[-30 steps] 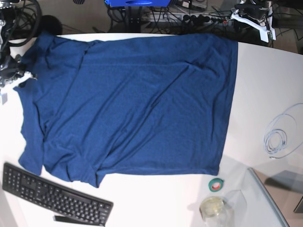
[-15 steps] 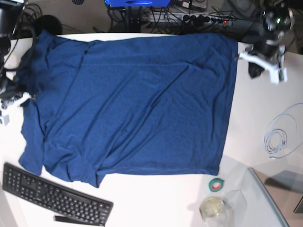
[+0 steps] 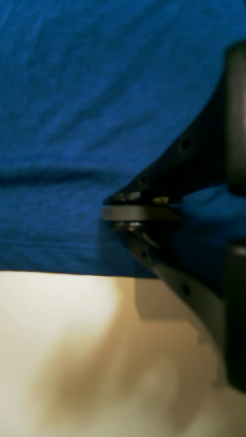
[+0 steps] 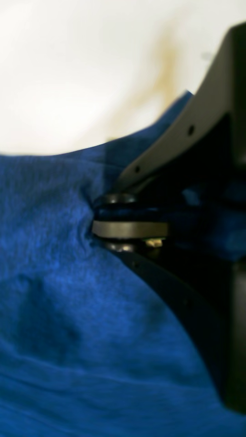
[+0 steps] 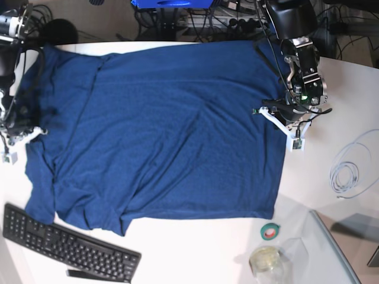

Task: Layout the t-shirt on the table in an organized manner, then fold the t-shirt properly
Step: 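Regrasp the shirt edge with the left gripper and pull it taut, then grasp the shirt side with the right gripper and pull it outward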

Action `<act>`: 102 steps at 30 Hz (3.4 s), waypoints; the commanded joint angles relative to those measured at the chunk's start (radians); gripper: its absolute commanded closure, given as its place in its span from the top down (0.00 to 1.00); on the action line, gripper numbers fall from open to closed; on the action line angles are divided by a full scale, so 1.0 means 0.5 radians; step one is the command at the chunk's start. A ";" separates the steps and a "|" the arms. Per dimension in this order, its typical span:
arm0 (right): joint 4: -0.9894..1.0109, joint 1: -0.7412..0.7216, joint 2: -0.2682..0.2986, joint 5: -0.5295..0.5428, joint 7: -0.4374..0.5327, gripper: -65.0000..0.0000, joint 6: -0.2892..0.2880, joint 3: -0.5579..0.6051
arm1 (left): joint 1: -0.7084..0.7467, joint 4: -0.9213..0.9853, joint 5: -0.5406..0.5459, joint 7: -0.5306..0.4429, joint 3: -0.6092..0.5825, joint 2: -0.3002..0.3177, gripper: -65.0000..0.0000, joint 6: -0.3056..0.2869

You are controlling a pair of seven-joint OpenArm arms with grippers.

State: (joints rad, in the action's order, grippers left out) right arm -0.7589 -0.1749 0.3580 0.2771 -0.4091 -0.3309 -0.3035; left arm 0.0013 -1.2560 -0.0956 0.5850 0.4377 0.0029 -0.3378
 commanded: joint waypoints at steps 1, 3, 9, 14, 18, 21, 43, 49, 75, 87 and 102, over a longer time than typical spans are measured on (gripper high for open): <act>0.071 -0.005 0.031 -0.096 -0.125 0.10 0.096 0.007 | -0.069 0.025 0.015 -0.027 -0.002 0.002 0.00 0.005; 0.139 -0.069 0.043 -0.096 -0.110 0.10 0.105 0.007 | -0.136 0.132 0.015 -0.042 -0.002 0.002 0.00 0.048; 0.372 -0.250 0.059 -0.096 -0.039 0.10 0.289 0.022 | -0.406 0.473 0.012 -0.116 -0.006 0.002 0.00 0.155; 0.369 -0.275 0.059 -0.096 -0.006 0.10 0.295 0.022 | -0.511 0.586 0.012 -0.168 -0.006 0.002 0.00 0.155; 0.240 -0.262 0.053 -0.092 -0.003 0.10 0.277 0.010 | -0.544 0.519 0.024 -0.150 -0.002 0.002 0.00 0.155; -0.193 -0.060 0.040 -0.080 -0.003 0.10 0.185 -0.014 | -0.477 0.264 0.039 -0.061 0.004 -0.010 0.00 0.155; -1.672 0.931 -0.693 -0.080 -0.242 0.55 0.108 -1.015 | 0.778 -0.653 0.951 -0.134 -0.006 0.312 0.00 0.008; -1.577 0.928 -0.705 -0.086 -0.230 0.55 -0.021 -0.966 | 0.778 -0.574 0.889 -0.140 -0.122 0.306 0.00 0.008; 0.280 -0.508 0.139 -0.099 0.295 0.55 -0.095 0.176 | 0.775 -0.589 0.702 -0.144 0.010 0.146 0.00 0.005; 0.418 -0.548 0.120 -0.096 0.461 0.55 0.080 0.394 | 0.775 -0.626 0.693 -0.144 0.019 0.063 0.00 0.005; 0.412 -0.548 0.120 -0.086 0.356 0.00 0.080 0.384 | 0.778 -0.623 0.690 -0.144 0.031 0.066 0.00 0.005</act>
State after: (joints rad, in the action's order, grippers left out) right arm -0.5354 -0.4206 0.3988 0.2276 -0.2466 -0.2947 -0.1047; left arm 0.3882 -1.5536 0.2424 0.5339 0.4503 0.0307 -0.3336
